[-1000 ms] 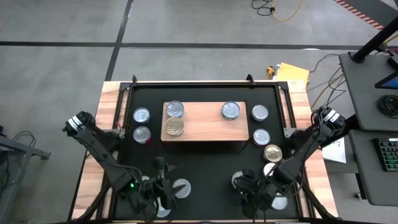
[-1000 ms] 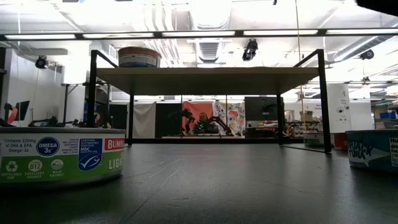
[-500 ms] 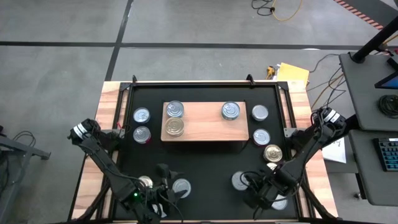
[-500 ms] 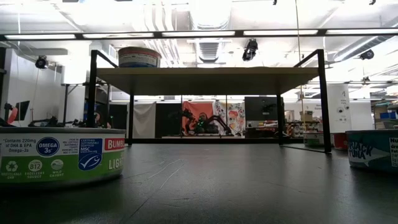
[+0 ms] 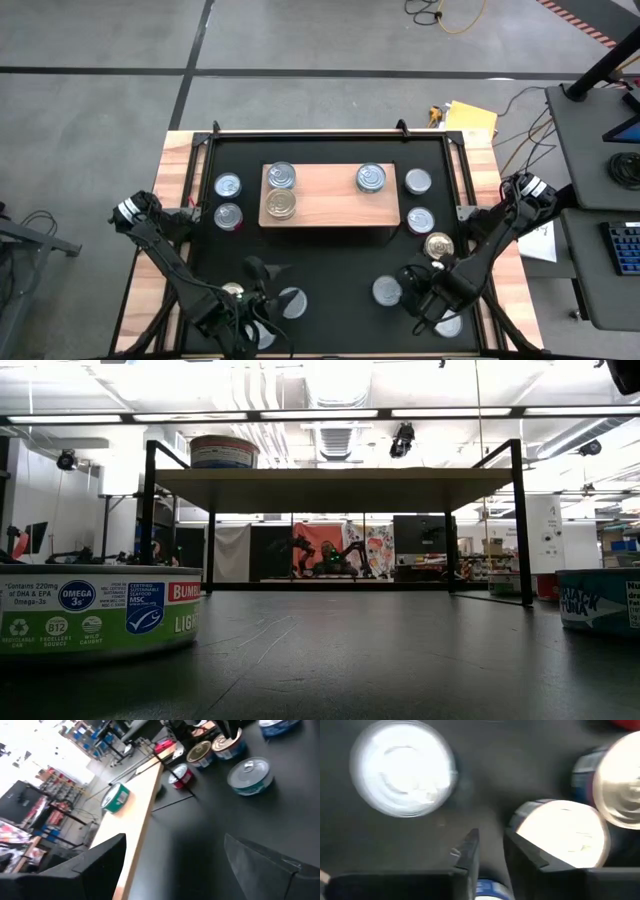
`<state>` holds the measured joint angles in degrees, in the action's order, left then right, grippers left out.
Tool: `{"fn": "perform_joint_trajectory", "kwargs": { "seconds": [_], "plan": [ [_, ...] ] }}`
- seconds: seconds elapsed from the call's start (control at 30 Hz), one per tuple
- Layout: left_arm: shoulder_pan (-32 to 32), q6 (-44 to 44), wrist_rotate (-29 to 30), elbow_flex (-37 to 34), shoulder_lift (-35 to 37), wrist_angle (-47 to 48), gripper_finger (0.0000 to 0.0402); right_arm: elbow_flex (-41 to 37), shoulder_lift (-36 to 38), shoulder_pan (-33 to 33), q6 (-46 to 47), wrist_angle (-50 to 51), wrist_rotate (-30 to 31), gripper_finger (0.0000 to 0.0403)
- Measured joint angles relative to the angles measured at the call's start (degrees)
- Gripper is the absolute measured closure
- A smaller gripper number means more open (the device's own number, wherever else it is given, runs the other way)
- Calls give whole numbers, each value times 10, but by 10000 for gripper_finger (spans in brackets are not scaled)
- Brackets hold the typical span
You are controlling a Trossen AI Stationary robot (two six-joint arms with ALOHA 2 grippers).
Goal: Stack canned seafood by type on shelf
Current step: Put the red tuna can on the shelf
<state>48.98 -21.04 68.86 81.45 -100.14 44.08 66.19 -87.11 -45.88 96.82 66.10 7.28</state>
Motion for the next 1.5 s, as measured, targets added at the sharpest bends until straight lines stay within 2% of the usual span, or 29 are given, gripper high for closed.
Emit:
{"fn": "perform_joint_trajectory", "kwargs": {
  "seconds": [0.17,0.3,0.37,0.5,0.57,0.83,0.97,1.13,1.3,1.4,1.5],
  "plan": [
    [-2,4,24,-1,0,17,81,0,1,0,14,71,0,372],
    [-10,7,24,-2,0,20,82,0,1,5,13,116,21,391],
    [-16,5,-11,-2,1,20,84,0,1,8,13,132,49,392],
    [-31,5,-136,-4,1,16,91,0,1,11,8,135,101,390],
    [-33,16,-160,-13,1,-2,92,0,1,12,-2,136,119,390],
    [-35,65,-139,-38,1,-45,93,0,1,17,-29,128,204,390],
    [-42,92,-139,-39,2,-45,93,0,1,28,-37,106,216,390],
    [-44,87,-142,-38,12,-46,93,0,1,29,-111,35,260,390],
    [-34,23,-184,-38,40,-10,93,13,2,29,-178,-12,266,390],
    [-34,-83,-213,-37,60,55,93,16,2,29,-219,-22,285,390],
    [-35,-228,-262,-37,76,142,93,18,2,29,-244,-23,311,390]
  ]
}}
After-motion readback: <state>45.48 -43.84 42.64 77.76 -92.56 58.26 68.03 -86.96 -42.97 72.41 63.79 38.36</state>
